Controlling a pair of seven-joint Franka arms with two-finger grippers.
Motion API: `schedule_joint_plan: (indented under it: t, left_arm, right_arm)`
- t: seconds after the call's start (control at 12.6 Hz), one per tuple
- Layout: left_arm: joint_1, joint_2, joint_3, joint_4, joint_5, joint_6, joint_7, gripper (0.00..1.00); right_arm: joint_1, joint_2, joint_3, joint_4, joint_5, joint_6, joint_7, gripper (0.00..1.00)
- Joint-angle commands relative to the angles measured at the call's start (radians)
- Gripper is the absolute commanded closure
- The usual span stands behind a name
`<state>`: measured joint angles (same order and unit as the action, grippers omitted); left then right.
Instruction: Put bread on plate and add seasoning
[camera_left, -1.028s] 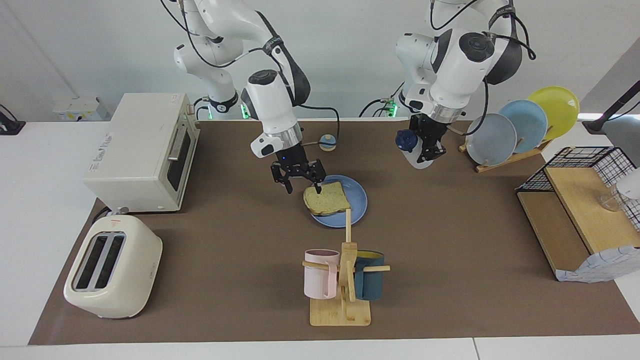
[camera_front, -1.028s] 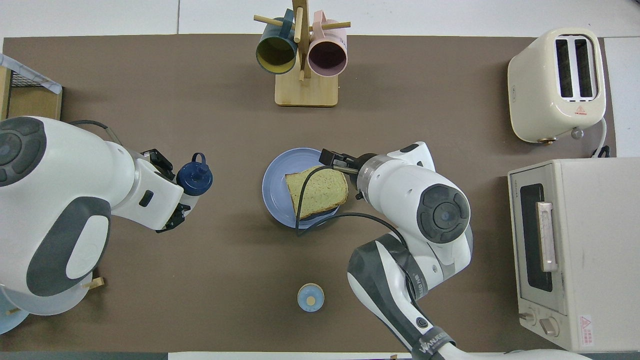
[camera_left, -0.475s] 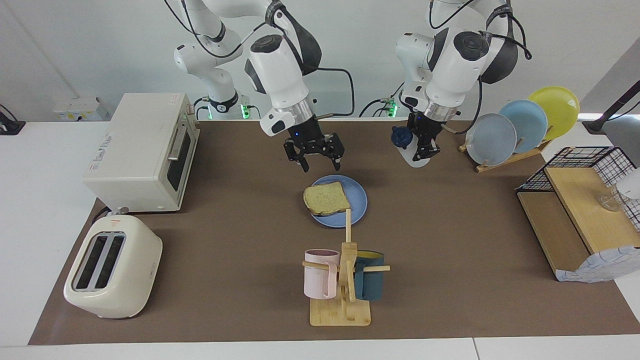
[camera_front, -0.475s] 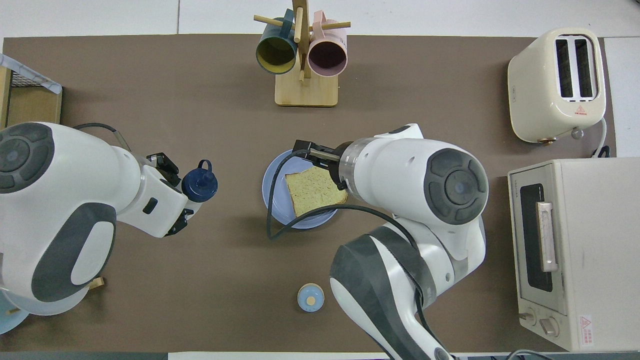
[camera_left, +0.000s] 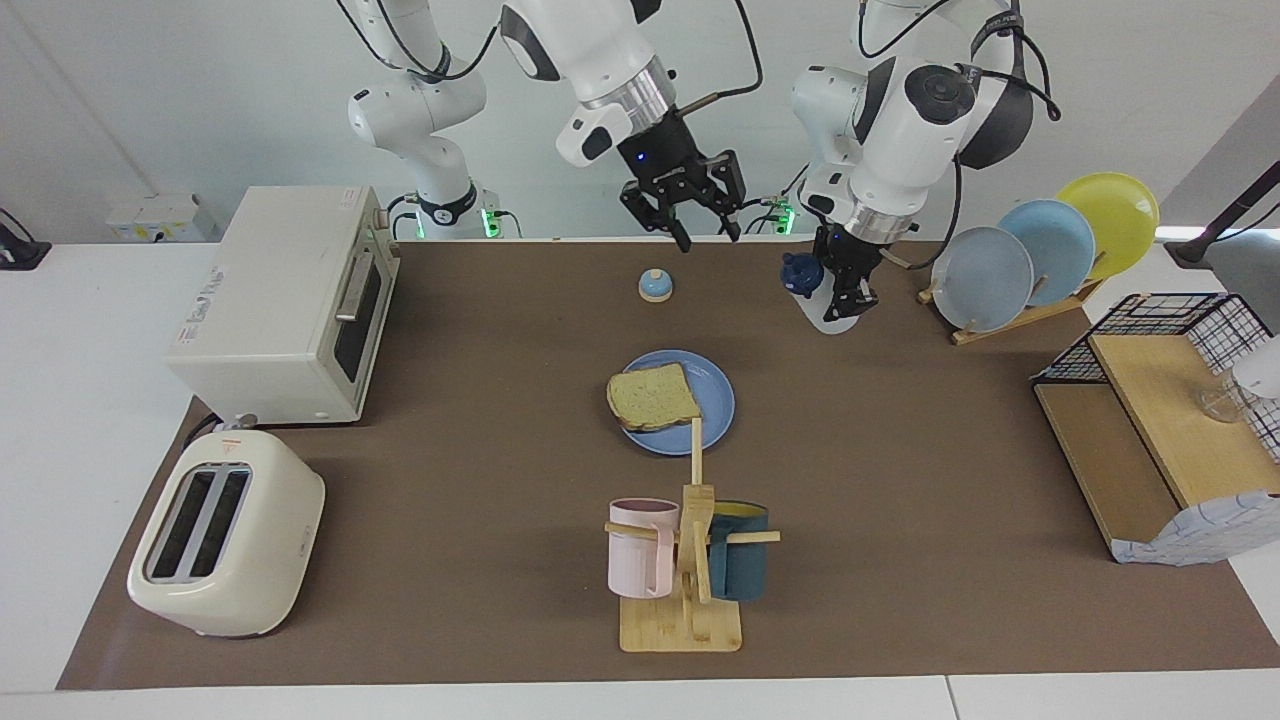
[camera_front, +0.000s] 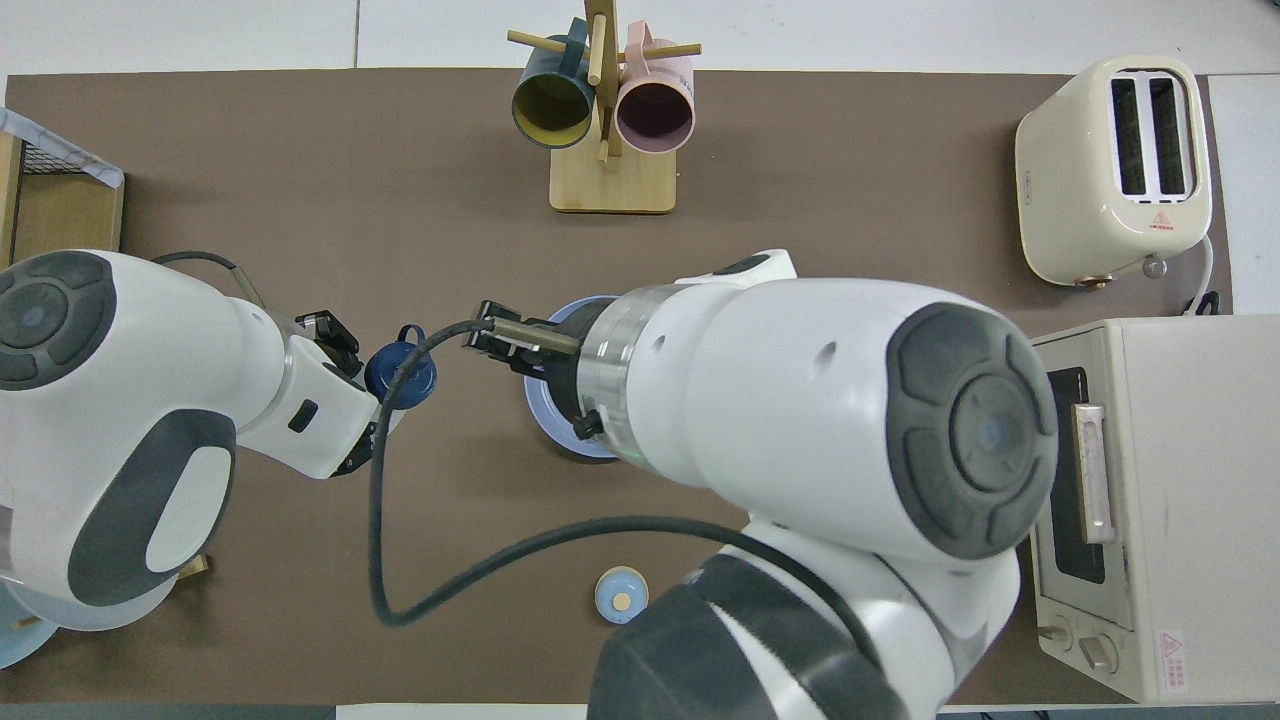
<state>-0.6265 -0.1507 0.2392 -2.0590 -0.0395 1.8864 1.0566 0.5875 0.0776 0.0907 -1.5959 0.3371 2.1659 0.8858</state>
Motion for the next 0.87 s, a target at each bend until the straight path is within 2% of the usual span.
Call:
schedule_joint_plan:
  t: [0.0, 0.16, 0.32, 0.47, 0.63, 0.79]
  left_arm:
    - [-0.015, -0.043, 0.011, -0.043, -0.013, 0.023, 0.013, 1.00]
    - [-0.015, -0.043, 0.009, -0.043, -0.013, 0.025, 0.013, 1.00]
    - [-0.015, -0.043, 0.009, -0.043, -0.013, 0.026, 0.013, 1.00]
    - [-0.015, -0.043, 0.009, -0.043, -0.013, 0.028, 0.014, 1.00]
    - [-0.015, -0.041, 0.009, -0.043, -0.013, 0.028, 0.014, 1.00]
    - [-0.028, -0.041, 0.009, -0.043, -0.013, 0.030, 0.014, 1.00]
  right_arm:
    - [0.024, 0.034, 0.009, 0.010, 0.000, 0.069, 0.025, 0.40]
    - [0.069, 0.068, 0.008, 0.010, -0.012, 0.120, 0.027, 0.40]
    - [0.058, 0.074, 0.009, 0.011, -0.023, 0.126, 0.024, 0.48]
    - [0.070, 0.083, 0.009, 0.017, -0.021, 0.133, 0.028, 0.50]
    - [0.071, 0.085, 0.009, 0.014, -0.024, 0.144, 0.041, 0.56]
    - [0.077, 0.103, 0.009, 0.017, -0.024, 0.159, 0.044, 0.59]
